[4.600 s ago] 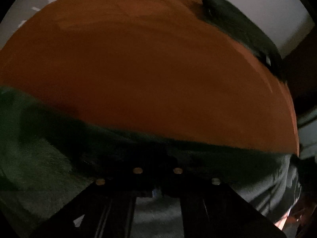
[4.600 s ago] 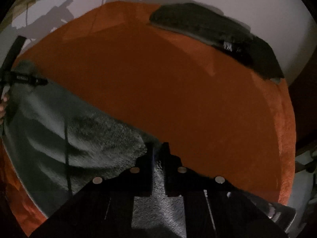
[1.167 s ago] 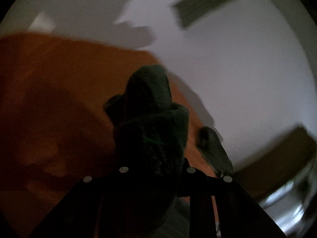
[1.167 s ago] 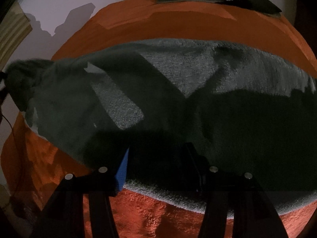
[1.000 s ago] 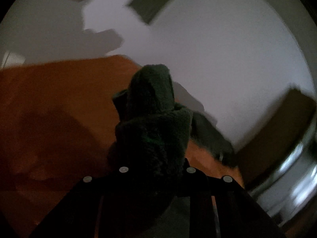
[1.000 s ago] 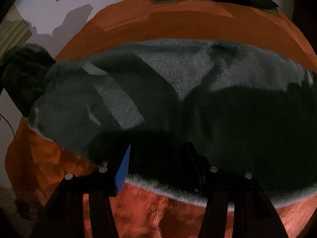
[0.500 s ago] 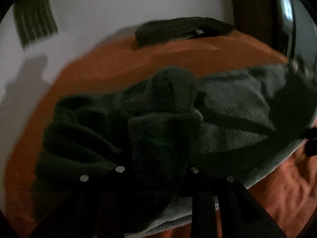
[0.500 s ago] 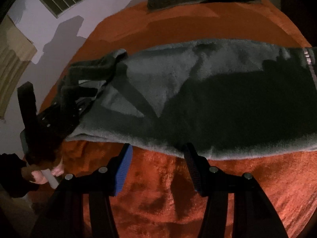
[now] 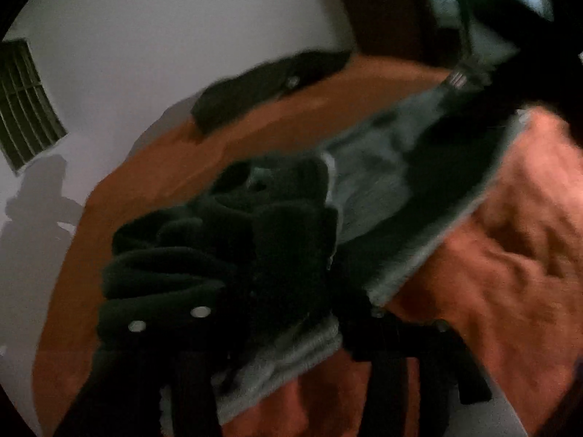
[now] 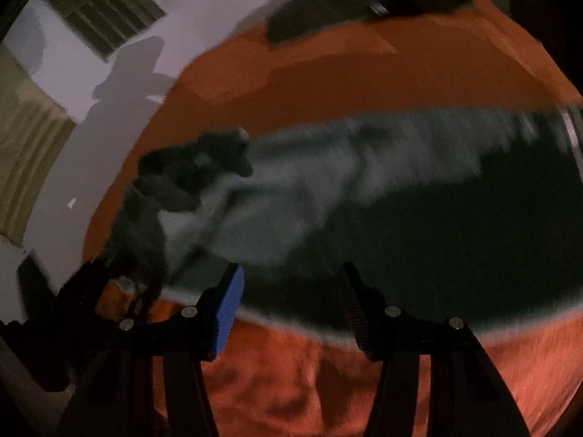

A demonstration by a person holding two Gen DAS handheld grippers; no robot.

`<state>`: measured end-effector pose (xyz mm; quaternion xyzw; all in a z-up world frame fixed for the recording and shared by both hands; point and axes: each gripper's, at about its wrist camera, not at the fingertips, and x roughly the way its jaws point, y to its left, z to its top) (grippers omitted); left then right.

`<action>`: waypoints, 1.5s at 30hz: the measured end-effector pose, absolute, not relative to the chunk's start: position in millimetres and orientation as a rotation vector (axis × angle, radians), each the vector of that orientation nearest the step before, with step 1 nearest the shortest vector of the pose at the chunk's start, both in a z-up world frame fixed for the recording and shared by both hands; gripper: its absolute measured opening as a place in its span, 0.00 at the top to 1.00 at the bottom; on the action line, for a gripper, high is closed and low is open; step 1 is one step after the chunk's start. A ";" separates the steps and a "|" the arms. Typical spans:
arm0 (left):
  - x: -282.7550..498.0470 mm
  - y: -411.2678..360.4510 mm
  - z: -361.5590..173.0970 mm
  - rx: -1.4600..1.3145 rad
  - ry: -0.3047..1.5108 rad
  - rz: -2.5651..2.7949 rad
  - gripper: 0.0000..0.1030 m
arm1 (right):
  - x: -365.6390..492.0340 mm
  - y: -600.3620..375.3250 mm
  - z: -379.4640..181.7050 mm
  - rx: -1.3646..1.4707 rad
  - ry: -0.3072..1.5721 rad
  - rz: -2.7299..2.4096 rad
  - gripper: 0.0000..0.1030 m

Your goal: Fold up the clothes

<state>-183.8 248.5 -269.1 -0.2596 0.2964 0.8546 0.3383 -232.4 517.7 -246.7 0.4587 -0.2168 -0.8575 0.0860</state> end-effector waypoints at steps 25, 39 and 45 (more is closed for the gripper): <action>-283.1 103.1 -295.2 -1.156 0.489 2.614 0.42 | -406.3 443.5 -190.8 1.191 -0.631 -2.511 0.90; -334.2 96.5 -192.7 -1.017 0.306 2.400 0.21 | -398.9 480.0 -249.9 1.394 -0.799 -2.442 0.44; -459.5 141.3 -236.4 -1.402 0.126 2.175 0.23 | -333.2 451.9 -268.0 1.520 -0.672 -2.294 0.44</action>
